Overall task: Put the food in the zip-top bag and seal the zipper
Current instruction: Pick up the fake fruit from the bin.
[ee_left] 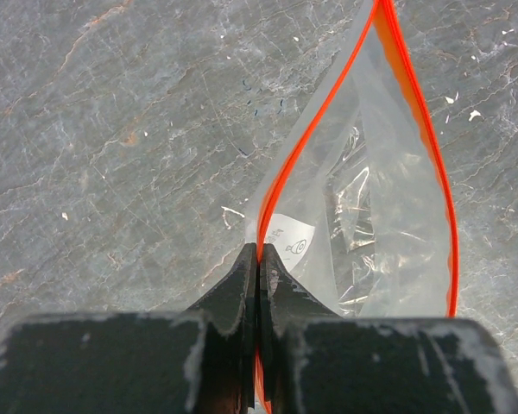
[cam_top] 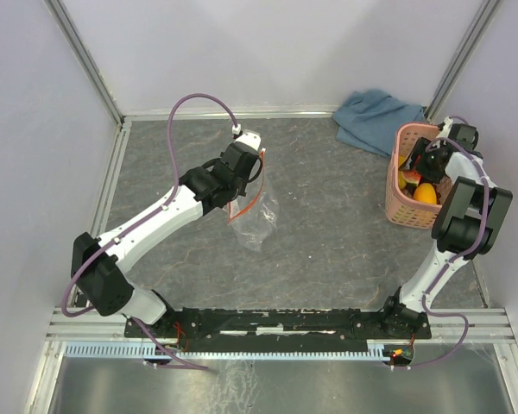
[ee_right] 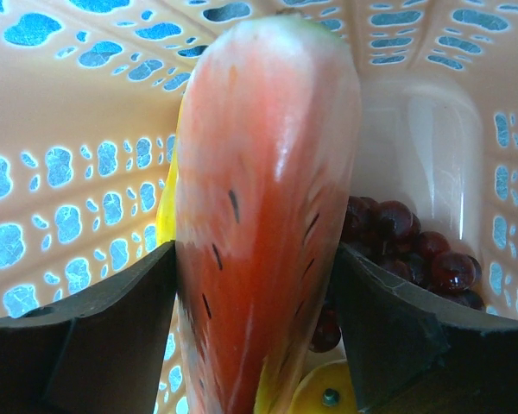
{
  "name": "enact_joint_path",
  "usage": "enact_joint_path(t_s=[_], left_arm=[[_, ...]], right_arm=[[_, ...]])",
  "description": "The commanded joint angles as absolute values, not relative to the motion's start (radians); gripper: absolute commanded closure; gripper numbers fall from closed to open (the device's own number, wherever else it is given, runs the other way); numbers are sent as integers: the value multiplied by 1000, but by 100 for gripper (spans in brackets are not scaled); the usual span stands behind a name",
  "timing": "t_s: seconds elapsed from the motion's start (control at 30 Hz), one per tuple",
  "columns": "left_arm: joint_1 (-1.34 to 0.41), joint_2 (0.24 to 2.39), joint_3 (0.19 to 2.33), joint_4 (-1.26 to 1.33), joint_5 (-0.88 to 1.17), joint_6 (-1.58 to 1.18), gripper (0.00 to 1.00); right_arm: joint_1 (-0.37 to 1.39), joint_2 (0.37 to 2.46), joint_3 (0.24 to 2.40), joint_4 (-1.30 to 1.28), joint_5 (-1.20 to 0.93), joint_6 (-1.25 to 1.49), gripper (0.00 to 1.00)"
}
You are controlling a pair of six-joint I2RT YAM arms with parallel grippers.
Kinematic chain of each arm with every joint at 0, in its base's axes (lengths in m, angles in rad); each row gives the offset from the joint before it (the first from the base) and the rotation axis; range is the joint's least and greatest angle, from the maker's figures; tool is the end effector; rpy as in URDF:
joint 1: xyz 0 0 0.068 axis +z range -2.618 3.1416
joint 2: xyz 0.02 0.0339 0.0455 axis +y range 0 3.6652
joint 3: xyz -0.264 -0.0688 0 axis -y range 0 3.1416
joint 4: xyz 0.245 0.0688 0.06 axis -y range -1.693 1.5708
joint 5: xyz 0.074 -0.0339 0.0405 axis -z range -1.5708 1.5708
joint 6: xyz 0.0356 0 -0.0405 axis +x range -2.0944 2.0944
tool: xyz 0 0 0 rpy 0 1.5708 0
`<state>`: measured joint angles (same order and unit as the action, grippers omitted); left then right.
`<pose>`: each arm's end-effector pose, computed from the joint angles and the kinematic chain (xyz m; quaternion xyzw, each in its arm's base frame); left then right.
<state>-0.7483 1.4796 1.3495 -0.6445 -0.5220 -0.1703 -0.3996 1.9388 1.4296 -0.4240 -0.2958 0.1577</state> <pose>0.2478 -0.2058 0.3308 0.1579 0.8822 0.0472 0.4412 0.3932 -0.1548 0.2060 0.2139 0.9157 0.1015 0.3246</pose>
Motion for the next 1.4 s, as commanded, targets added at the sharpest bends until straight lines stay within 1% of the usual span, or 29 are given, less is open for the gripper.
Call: enact_joint_path(t_s=[0.0,0.07,0.27,0.5,0.8,0.9,1.07,1.23,1.37], left_arm=[[-751,1484,1401,-631,-516,-150,97],[-751,1483,1400,-632,-516,-150,97],[-752,1475,1401,-629,-502,-144,97],[-754,1472,1398,-623,-474,-133,97],[-790,1460,1381,-603,-462,-107,97],[-800,1459,1378,-597,-459,-100,97],[-806,1454,1368,-586,-458,-84,97],[-821,1440,1350,-563,-501,-52,97],[-838,1416,1321,-528,-544,-23,97]], right_arm=[[-396,1940,1429,-415,-298,175,35],[-396,1916,1416,-400,-304,191,39],[-395,1819,1359,-341,-303,247,49],[-391,1692,1270,-276,-269,306,57],[-356,1499,1204,-275,-169,333,59],[-332,1434,1205,-299,-174,334,60],[-262,1309,1186,-316,-229,359,60],[-116,1222,1153,-332,-300,383,59],[-47,1161,1098,-309,-389,437,59]])
